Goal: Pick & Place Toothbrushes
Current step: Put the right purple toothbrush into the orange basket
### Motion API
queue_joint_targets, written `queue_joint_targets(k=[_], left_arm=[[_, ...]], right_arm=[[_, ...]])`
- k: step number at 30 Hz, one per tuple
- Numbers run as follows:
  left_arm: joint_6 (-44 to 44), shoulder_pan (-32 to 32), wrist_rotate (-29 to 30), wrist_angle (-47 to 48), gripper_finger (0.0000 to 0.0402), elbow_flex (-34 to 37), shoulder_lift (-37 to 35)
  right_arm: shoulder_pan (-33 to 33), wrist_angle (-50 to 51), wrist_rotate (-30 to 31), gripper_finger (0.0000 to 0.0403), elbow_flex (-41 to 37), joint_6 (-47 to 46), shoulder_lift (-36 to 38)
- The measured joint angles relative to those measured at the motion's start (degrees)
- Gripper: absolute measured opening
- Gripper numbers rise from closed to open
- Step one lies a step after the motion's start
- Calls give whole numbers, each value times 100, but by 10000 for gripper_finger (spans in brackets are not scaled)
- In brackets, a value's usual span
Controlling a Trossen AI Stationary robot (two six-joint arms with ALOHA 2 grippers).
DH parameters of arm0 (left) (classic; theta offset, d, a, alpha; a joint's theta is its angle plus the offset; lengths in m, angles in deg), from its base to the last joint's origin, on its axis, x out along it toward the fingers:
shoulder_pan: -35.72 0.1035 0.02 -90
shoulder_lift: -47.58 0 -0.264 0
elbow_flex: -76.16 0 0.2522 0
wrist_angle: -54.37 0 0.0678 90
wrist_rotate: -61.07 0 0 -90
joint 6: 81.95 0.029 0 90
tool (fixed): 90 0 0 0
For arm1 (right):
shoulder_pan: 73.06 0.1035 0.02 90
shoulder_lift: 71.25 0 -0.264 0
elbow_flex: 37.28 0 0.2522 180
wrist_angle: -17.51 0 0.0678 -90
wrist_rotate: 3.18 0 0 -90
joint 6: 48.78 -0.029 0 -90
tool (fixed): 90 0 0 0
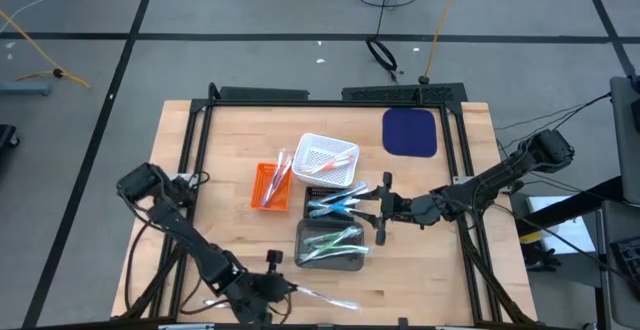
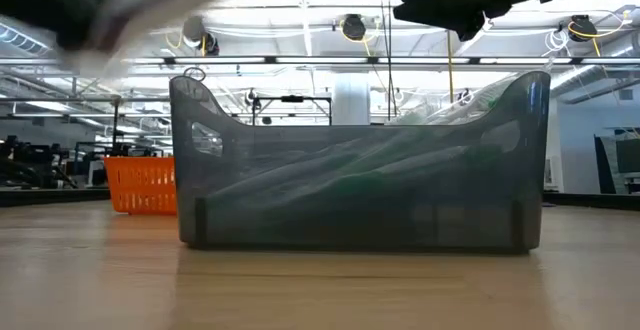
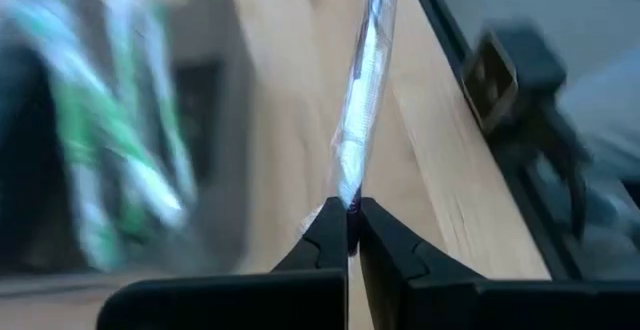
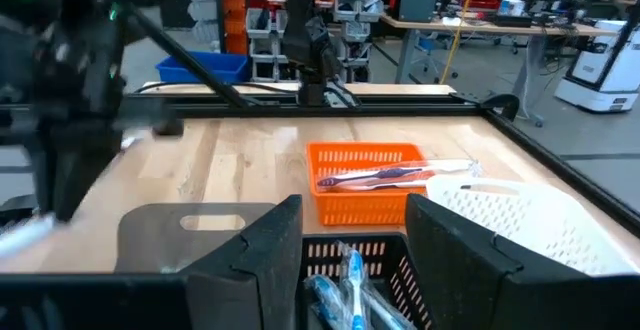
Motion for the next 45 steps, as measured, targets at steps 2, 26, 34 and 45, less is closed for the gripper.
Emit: queue_joint_targets(k=[2, 26, 34, 45], left_arm=[[-55, -16, 381, 59, 1, -7, -184], [5, 559, 2856, -156, 0, -7, -1030], [-21, 679, 2700, -112, 0, -7, -1030], [-43, 679, 2701, -103, 2, -7, -1030]], right_arm=[[0, 14, -168, 169, 0, 0, 0], [116, -2064, -1787, 169, 2, 573, -731], [115, -3057, -1765, 169, 2, 802, -997], [120, -3055, -1752, 16, 2, 850, -999]])
